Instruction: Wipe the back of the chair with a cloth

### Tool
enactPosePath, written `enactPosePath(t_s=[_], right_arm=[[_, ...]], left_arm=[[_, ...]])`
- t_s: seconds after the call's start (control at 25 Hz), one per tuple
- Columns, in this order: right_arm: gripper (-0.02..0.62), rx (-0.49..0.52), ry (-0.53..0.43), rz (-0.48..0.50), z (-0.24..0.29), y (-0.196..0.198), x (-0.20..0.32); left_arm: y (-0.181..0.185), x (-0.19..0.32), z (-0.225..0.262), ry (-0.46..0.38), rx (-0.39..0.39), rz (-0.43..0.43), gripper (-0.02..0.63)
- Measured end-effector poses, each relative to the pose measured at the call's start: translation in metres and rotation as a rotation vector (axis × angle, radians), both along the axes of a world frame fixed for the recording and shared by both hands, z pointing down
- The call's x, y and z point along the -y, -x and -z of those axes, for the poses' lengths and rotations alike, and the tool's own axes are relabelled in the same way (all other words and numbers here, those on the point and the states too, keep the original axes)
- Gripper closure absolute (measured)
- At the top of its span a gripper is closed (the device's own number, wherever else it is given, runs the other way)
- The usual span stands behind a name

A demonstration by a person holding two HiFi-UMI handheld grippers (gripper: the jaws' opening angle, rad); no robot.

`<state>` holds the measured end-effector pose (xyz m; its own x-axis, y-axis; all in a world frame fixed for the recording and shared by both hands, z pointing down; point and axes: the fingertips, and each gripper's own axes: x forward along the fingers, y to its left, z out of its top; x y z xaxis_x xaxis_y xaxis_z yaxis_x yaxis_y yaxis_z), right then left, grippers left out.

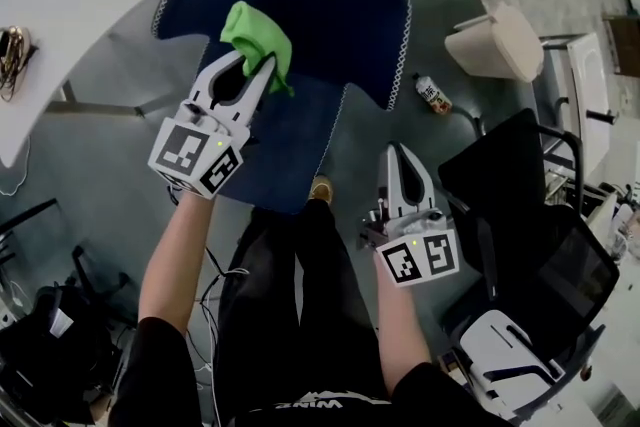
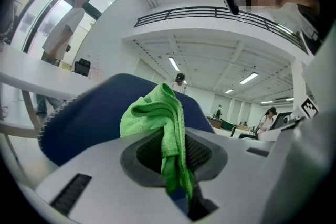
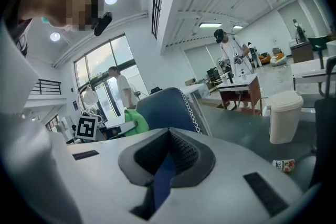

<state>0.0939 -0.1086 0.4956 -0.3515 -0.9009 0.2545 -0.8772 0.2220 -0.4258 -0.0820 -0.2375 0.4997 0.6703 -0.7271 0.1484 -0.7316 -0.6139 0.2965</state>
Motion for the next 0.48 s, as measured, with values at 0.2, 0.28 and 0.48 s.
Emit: enactPosePath(t_s=[0.2, 0.28, 0.48], right_arm=[[0.600, 0.003, 0.004, 0.009, -0.001, -0.001, 0.002], [0.600, 0.002, 0.005, 0.014, -0.002, 0.001, 0.003], [0.600, 0.003, 0.008, 0.023, -0.003, 0.005, 0.006]], left_arm=[[0.071, 0.010, -0.013, 0.008, 0.104, 0.142, 0.538], [0.097, 0.015, -0.018, 0.005, 0.144, 0.194, 0.538], [0.138, 0.029, -0.032, 0.015, 0.193, 0.280, 0.538]])
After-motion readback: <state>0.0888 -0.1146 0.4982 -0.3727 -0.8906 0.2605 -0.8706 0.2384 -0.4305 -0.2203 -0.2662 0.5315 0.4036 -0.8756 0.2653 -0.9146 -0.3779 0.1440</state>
